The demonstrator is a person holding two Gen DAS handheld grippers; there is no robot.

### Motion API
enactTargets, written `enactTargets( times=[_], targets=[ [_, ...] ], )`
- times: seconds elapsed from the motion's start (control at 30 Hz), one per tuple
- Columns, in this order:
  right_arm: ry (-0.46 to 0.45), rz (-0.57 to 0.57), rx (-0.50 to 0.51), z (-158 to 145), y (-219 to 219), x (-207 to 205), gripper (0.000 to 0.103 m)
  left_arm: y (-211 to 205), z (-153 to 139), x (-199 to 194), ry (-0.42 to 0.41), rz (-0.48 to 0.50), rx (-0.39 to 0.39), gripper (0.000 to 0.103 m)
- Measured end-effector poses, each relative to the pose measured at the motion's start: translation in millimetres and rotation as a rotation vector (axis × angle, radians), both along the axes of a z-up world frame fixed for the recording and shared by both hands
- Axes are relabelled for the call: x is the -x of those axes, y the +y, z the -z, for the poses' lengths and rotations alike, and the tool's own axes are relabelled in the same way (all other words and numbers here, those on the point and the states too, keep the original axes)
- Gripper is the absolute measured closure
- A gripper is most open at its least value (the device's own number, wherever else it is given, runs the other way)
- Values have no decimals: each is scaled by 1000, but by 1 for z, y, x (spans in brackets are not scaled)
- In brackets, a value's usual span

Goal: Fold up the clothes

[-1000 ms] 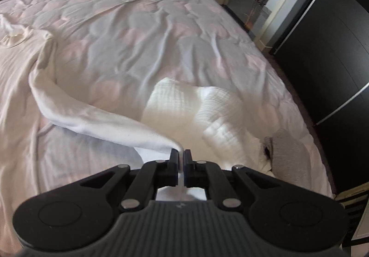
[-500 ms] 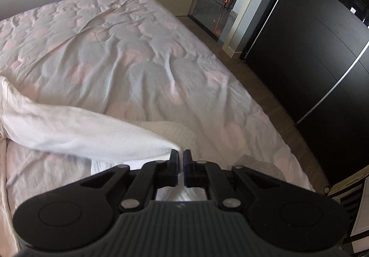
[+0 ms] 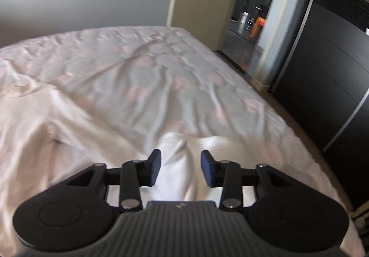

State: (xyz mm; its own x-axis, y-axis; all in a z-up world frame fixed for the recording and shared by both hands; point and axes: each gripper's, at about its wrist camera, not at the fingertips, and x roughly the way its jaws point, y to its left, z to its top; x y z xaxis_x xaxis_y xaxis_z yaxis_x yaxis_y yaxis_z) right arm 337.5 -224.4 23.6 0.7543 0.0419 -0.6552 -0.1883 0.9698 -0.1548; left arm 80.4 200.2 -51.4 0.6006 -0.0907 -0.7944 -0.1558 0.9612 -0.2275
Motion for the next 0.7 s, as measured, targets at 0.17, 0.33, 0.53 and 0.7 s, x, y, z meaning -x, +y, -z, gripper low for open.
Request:
enactTargets(
  times=[0.17,0.33,0.53,0.7],
  targets=[
    [84,-66,-207,29,31,52,59,-28,11,-5,46,26,31,52],
    [155,-49,-410,56,59,85,56,-56,26,-10,101,47,42,52],
    [186,-9,-432,73,77,94,53,-88,43,-16,166,70,53,52],
    [194,-12,-384,78,86,93,45,-95,52,-14,199,55,-61,87]
  ],
)
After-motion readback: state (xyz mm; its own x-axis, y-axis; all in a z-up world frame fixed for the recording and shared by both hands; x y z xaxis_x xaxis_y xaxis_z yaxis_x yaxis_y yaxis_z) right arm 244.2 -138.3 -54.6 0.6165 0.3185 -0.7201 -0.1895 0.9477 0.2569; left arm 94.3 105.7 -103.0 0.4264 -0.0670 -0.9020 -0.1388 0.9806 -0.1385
